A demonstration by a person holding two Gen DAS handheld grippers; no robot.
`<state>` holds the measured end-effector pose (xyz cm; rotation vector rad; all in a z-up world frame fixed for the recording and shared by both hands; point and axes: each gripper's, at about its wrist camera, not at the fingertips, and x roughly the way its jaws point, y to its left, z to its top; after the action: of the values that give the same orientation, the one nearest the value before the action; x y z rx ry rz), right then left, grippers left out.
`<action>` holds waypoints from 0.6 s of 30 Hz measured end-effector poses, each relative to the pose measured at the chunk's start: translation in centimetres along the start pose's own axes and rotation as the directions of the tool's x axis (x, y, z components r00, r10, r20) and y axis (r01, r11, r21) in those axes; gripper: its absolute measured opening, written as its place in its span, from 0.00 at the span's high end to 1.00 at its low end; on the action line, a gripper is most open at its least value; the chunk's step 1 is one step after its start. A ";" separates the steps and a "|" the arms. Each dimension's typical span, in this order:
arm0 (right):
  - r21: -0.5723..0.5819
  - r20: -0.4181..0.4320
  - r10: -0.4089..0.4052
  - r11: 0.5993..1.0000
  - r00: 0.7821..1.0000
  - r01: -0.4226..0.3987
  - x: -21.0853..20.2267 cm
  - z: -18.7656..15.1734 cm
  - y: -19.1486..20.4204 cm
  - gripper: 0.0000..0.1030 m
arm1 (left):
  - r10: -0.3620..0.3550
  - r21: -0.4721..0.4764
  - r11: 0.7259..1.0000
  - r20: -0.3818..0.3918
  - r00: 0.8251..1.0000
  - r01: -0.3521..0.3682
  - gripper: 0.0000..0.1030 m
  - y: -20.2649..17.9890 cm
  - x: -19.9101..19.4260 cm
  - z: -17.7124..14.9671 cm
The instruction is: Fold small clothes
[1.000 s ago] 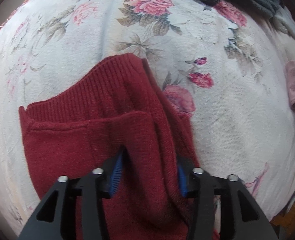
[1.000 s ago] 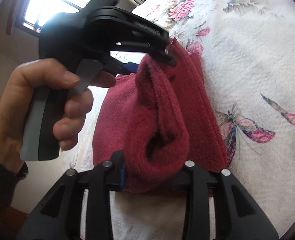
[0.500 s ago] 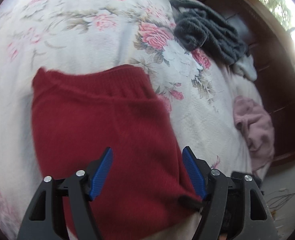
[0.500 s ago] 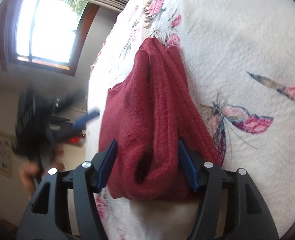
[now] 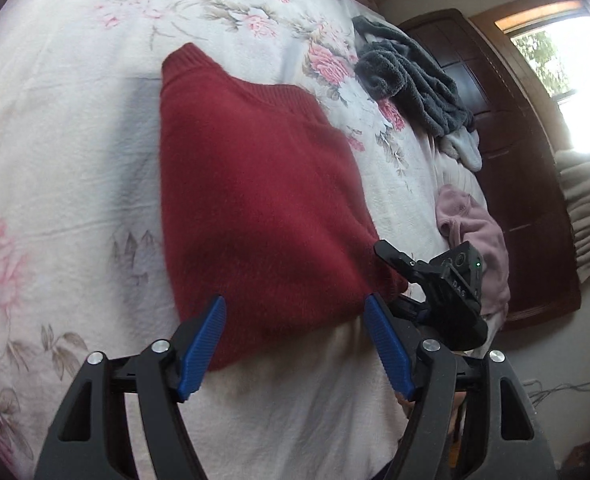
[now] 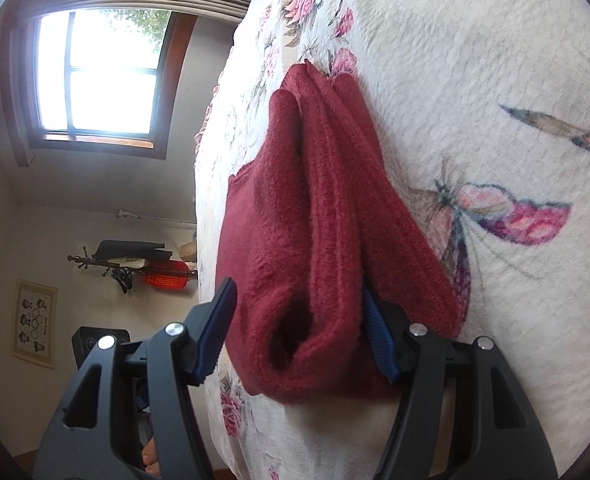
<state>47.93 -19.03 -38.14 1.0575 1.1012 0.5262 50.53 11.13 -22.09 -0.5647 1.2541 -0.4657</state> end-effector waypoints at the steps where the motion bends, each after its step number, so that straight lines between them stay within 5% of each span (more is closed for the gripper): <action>1: -0.003 -0.004 0.002 1.000 1.000 -0.002 0.2 -0.1 0.1 0.40 | 0.003 0.002 1.000 -0.003 1.000 -0.003 0.30 -0.1 0.0 -0.1; 6: 0.025 0.012 0.020 0.999 1.000 -0.020 0.3 -0.5 -0.5 0.75 | -0.010 0.013 1.000 -0.027 1.000 0.010 0.30 -1.0 0.0 -0.1; 13: 0.127 -0.031 0.105 0.987 0.994 -0.100 -0.9 -2.1 -1.5 0.81 | -0.066 0.063 0.996 -0.049 0.997 0.069 0.30 -3.1 -0.4 0.4; 17: 0.090 -0.067 -0.014 0.996 0.998 0.020 -0.1 -2.0 -2.3 0.80 | -0.068 0.086 0.993 -0.095 0.993 0.076 0.30 -3.3 1.4 0.7; 18: 0.082 -0.063 -0.005 0.997 0.998 0.010 -0.2 -1.6 -2.2 0.73 | -0.056 0.083 0.994 -0.109 0.992 0.065 0.30 -3.0 2.2 0.9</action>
<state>46.10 -19.49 -40.14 1.1147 1.1898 0.5146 51.84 7.54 -21.64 -0.5110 1.3147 -0.6049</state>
